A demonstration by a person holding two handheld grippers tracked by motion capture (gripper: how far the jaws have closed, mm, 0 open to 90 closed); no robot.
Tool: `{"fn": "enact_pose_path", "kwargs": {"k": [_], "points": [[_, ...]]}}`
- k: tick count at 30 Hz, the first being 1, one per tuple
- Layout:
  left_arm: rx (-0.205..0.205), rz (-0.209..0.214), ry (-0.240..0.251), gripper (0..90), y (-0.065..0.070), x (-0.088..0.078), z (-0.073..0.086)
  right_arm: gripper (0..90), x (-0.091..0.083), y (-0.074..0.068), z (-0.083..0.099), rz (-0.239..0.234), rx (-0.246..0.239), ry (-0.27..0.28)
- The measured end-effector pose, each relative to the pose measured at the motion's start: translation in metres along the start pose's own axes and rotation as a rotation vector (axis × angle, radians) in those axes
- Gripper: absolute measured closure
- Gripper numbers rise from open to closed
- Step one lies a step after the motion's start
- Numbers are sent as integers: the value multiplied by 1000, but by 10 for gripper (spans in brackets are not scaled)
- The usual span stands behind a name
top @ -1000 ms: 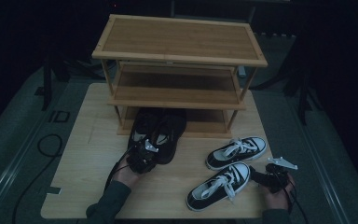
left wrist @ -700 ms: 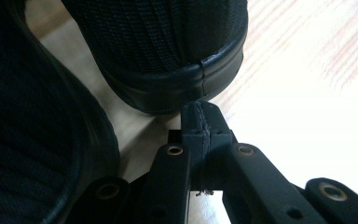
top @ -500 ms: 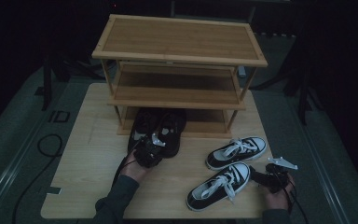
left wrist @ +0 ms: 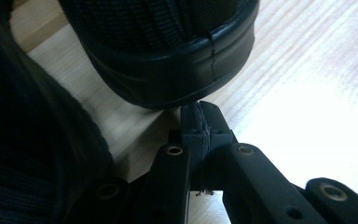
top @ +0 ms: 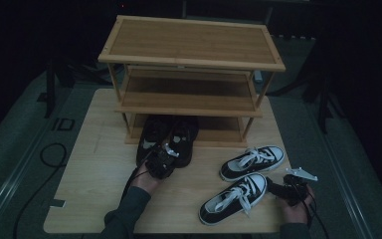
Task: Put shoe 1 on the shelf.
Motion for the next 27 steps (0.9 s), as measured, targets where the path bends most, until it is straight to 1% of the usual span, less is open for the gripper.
{"fn": "enact_pose_path", "kwargs": {"k": [6, 8, 11, 15, 20, 27], "points": [[-24, -20, -6, 898, -6, 3, -8, 126, 0, 0, 0, 0, -1, 0], [-26, -22, -3, 898, -5, 4, -13, 126, 0, 0, 0, 0, 0, 0], [-18, -27, -3, 898, -2, 7, -20, 126, 0, 0, 0, 0, -1, 0], [-22, -18, 6, 899, 2, 12, -29, 126, 0, 0, 0, 0, -1, 0], [-46, -25, 10, 899, -1, 17, -37, 126, 0, 0, 0, 0, 0, 0], [-95, -31, 17, 898, -6, 26, -49, 126, 0, 0, 0, 0, -1, 0]]}}
Point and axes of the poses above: each handheld gripper's, and its own axes: x roughly forward along the jaws, z roughly out of its underside, y roughly to its right, the point moved 10 cm from there along x, roughly forward along the jaws, and after that the axes turned 7 degrees about -z, right-handed, at the moved point
